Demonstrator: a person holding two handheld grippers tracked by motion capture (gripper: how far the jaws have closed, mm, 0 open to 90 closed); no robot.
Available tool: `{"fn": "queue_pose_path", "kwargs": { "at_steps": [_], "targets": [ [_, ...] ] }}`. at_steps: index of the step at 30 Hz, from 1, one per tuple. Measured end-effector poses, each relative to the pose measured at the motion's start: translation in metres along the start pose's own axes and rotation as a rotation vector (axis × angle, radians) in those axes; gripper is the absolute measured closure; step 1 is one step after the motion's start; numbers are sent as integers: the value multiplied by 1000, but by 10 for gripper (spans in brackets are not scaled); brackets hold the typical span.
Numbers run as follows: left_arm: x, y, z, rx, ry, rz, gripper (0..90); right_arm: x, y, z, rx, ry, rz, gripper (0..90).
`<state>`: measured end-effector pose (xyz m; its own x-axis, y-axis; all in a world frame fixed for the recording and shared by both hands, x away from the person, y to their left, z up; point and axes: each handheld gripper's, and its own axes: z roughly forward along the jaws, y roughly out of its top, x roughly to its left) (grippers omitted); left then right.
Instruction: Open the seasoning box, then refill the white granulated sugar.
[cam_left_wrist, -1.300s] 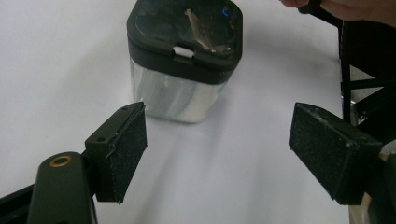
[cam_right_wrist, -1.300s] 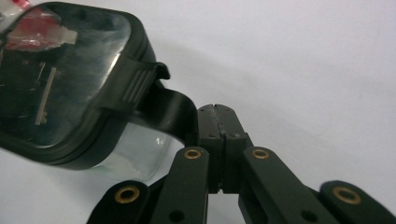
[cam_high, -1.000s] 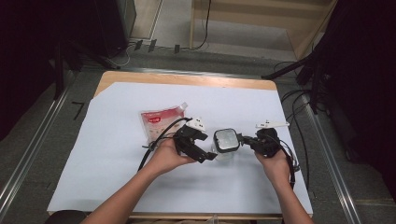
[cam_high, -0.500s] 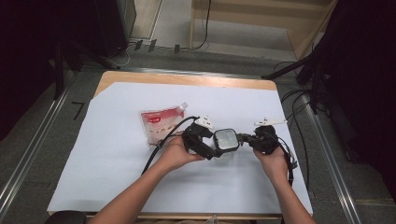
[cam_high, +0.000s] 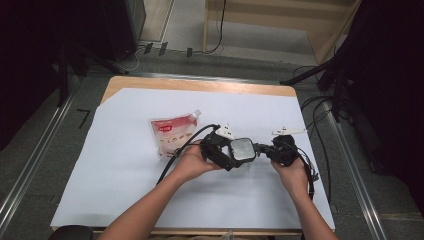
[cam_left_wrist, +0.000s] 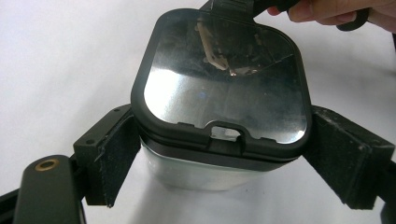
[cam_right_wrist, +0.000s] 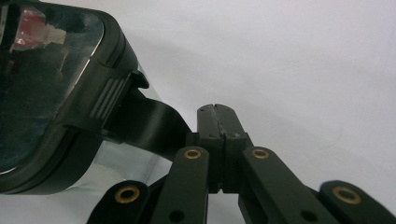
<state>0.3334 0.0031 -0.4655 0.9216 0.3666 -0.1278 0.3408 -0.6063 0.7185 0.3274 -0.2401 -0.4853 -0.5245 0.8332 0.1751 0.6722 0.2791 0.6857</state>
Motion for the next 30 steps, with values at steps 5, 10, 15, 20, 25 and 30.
{"fn": "queue_pose_path", "kwargs": {
  "at_steps": [5, 10, 15, 20, 25, 30],
  "targets": [
    [-1, 1, -3, -7, 9, 5, 164, 2, 1, 1, 2, 13, -2, 900],
    [-2, 1, -7, 6, 14, 14, 167, 4, 1, 1, 9, 13, -6, 900],
    [-3, 2, -11, 6, 11, 18, 169, 8, 1, 2, 10, 17, -16, 900],
    [-5, 5, -15, 6, 17, 38, 172, 9, 0, 3, 11, 25, -12, 900],
    [-6, 9, -17, 24, 17, 43, 169, 10, -1, 1, 10, 41, 6, 900],
    [-9, 13, -18, 32, 22, 56, 170, 10, -2, 2, 8, 36, -5, 900]
  ]
}}
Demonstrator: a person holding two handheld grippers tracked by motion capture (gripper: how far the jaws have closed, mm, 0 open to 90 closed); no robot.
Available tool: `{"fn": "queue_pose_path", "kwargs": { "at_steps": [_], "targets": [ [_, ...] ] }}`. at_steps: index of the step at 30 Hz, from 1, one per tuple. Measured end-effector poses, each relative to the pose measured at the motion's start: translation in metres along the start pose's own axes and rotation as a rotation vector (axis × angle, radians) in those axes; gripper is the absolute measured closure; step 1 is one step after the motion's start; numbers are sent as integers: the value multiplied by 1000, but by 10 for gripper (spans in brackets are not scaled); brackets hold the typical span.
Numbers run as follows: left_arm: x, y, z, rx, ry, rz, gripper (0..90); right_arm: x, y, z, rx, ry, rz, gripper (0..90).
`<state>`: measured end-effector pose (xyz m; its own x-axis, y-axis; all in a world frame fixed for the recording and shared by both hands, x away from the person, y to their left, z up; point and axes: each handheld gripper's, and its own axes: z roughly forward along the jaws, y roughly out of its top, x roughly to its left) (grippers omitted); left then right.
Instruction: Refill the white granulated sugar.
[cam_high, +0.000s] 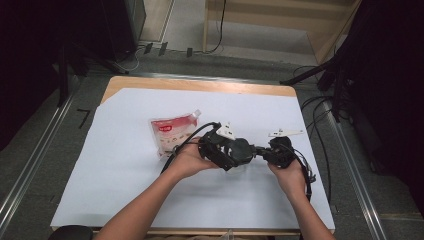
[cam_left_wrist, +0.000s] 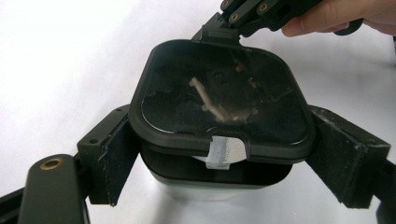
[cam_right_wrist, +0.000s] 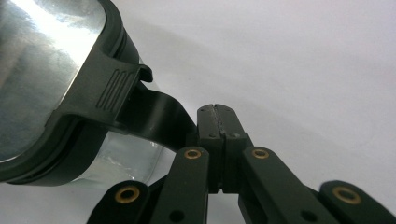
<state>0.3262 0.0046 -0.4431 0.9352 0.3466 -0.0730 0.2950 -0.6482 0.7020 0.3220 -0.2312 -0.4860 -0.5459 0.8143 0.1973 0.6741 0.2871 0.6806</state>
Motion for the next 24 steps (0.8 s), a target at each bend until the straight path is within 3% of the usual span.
{"fn": "queue_pose_path", "kwargs": {
  "at_steps": [11, 12, 13, 14, 15, 19, 21, 24],
  "targets": [
    [-1, 7, -4, -16, -15, 7, 175, 2, 0, -1, 1, 3, 8, 900],
    [-1, 7, -4, -16, -15, 7, 203, 2, 0, -1, 1, 3, 8, 900],
    [2, 9, -8, -76, -110, -45, 332, 2, 0, -1, 0, 9, 6, 900],
    [2, 9, -8, -76, -110, -45, 436, 2, 0, -1, 0, 9, 6, 900],
    [2, 11, -10, -93, -110, -51, 436, 3, 0, -1, 2, 11, 4, 900],
    [-1, 20, -12, -60, -86, -12, 436, 4, 0, -2, -5, 9, -20, 900],
    [-7, 25, -12, -19, -70, 29, 449, 4, -1, -2, 1, 16, -10, 900],
    [-9, 27, -13, -6, -74, 32, 486, 4, -1, -1, 0, 14, -9, 900]
  ]
}}
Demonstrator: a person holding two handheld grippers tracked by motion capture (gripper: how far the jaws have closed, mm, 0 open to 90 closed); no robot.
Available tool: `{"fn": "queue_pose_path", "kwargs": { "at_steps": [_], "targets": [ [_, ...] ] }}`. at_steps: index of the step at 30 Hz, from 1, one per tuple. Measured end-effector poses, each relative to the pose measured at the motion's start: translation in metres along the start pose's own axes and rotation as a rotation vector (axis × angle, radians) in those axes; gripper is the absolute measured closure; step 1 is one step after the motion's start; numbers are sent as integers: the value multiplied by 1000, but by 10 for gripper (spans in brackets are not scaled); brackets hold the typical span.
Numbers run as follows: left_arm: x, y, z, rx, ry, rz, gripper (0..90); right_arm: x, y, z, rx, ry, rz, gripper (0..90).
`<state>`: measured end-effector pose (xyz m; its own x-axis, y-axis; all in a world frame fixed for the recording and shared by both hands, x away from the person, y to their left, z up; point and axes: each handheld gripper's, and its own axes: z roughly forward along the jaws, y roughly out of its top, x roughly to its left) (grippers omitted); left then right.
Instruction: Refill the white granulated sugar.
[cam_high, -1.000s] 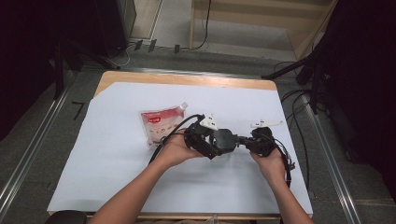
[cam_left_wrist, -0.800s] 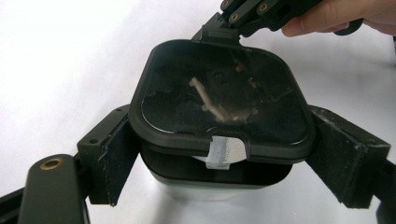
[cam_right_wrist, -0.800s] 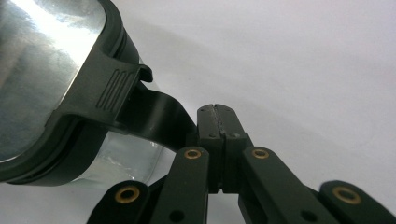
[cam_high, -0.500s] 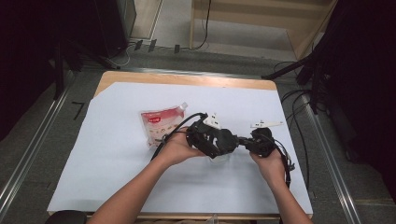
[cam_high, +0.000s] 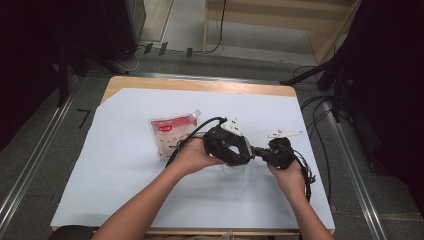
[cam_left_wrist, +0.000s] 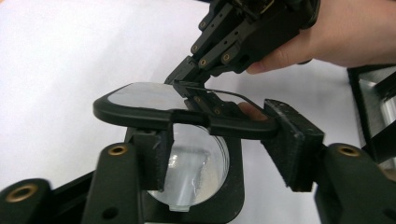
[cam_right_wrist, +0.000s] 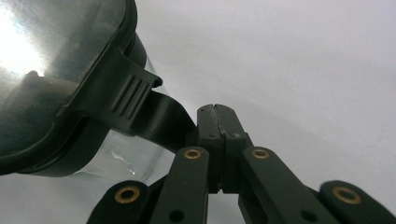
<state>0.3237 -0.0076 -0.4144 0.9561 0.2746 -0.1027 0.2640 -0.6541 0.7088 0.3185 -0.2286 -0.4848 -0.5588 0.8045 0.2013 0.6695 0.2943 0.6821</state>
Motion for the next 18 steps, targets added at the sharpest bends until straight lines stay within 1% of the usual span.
{"fn": "queue_pose_path", "kwargs": {
  "at_steps": [1, 2, 3, 4, 6, 7, 9, 10, 12, 13, 15, 18],
  "targets": [
    [0, 1, 0, 5, 0, -9, 486, 0, 0, 0, 0, 1, 0, 900],
    [0, 2, 0, 9, -10, -13, 507, -1, 0, 0, 2, 5, -2, 900],
    [0, 4, 0, 18, -10, -9, 507, -1, 0, 0, 0, 9, -6, 900],
    [-1, 5, 0, 23, 0, -5, 508, -1, 0, -1, -2, 12, -5, 900],
    [-2, 6, -1, 22, 2, 0, 507, -1, 0, -1, -4, 12, -6, 900],
    [-2, 8, -2, 22, -3, -5, 508, 1, 0, -3, 3, 14, 1, 900],
    [-2, 9, -2, 25, -3, -3, 508, 1, -1, -3, 2, 16, 1, 900],
    [-2, 10, -2, 22, -6, -7, 510, 2, -2, -5, 3, 23, -6, 900],
    [-2, 12, -2, 24, -10, -8, 514, 2, -2, -5, 2, 21, -9, 900],
    [-2, 14, -3, 26, -20, -3, 531, 4, -3, -6, 4, 24, -10, 900],
    [-4, 17, -2, 20, -34, -11, 554, 6, -3, -7, 3, 29, -13, 900],
    [-5, 21, -2, 24, -35, -7, 579, 8, -3, -7, -4, 34, -14, 900]
  ]
}}
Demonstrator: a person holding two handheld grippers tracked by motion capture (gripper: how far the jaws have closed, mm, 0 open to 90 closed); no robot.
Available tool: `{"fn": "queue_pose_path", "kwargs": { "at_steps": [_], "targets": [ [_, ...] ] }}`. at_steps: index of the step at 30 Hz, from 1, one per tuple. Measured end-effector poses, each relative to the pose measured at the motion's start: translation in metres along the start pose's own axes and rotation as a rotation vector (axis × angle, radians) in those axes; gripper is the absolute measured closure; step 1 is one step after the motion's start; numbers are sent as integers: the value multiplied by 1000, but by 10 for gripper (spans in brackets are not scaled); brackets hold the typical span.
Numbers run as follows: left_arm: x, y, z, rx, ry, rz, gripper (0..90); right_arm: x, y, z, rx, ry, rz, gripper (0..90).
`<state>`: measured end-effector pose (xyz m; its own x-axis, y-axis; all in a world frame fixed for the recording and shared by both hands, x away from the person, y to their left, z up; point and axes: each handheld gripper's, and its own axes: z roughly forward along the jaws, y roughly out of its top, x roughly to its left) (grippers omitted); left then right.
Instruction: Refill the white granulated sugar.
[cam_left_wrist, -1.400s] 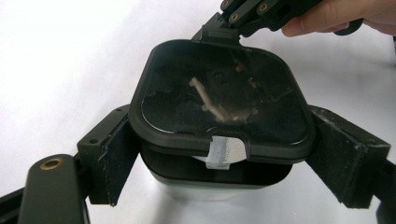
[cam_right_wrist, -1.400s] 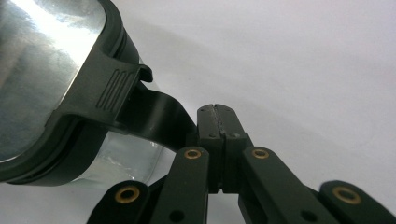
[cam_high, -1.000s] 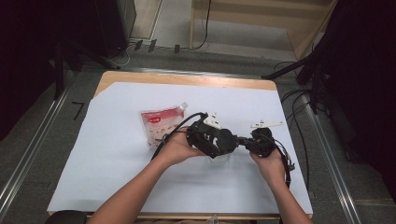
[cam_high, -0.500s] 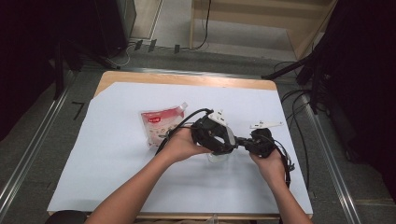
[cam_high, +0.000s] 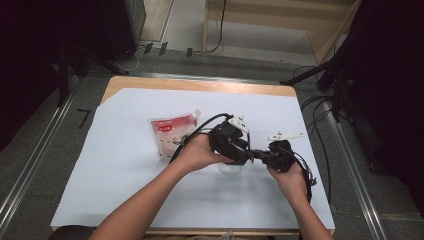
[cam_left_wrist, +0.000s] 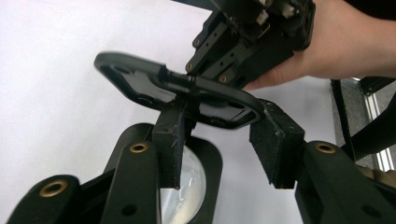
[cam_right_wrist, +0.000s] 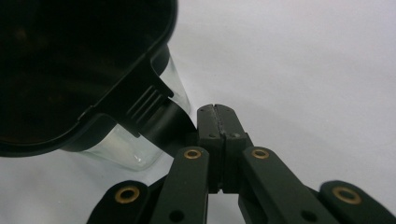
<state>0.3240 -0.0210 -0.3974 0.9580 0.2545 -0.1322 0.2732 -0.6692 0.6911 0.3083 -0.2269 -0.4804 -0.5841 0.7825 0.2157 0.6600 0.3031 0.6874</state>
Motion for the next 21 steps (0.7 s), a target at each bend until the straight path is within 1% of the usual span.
{"fn": "queue_pose_path", "kwargs": {
  "at_steps": [4, 5, 7, 10, 14, 15, 18, 19, 21],
  "targets": [
    [-2, 3, 1, 1, 1, -3, 591, 2, 0, 1, -4, 6, 2, 900],
    [-3, 4, 3, 3, -7, 6, 591, 3, 0, 1, -4, 7, 3, 900],
    [-5, 4, 5, 8, -12, 12, 590, 3, -1, 1, -1, 12, 8, 900],
    [-6, 5, 7, 3, -12, 6, 588, 4, -1, 1, -3, 12, 9, 900],
    [-8, 5, 9, 2, -15, 10, 585, 4, -1, 0, -4, 10, 12, 900],
    [-8, 6, 10, 12, -12, 20, 585, 4, -1, 0, -6, 8, 10, 900],
    [-8, 6, 11, 3, -20, 14, 584, 4, -1, 1, -9, 9, 9, 900],
    [-6, 5, 13, -9, -30, 3, 583, 3, -1, 1, -7, 12, 10, 900],
    [-5, 5, 14, -14, -38, -9, 582, 3, -1, 1, -7, 13, 9, 900]
  ]
}}
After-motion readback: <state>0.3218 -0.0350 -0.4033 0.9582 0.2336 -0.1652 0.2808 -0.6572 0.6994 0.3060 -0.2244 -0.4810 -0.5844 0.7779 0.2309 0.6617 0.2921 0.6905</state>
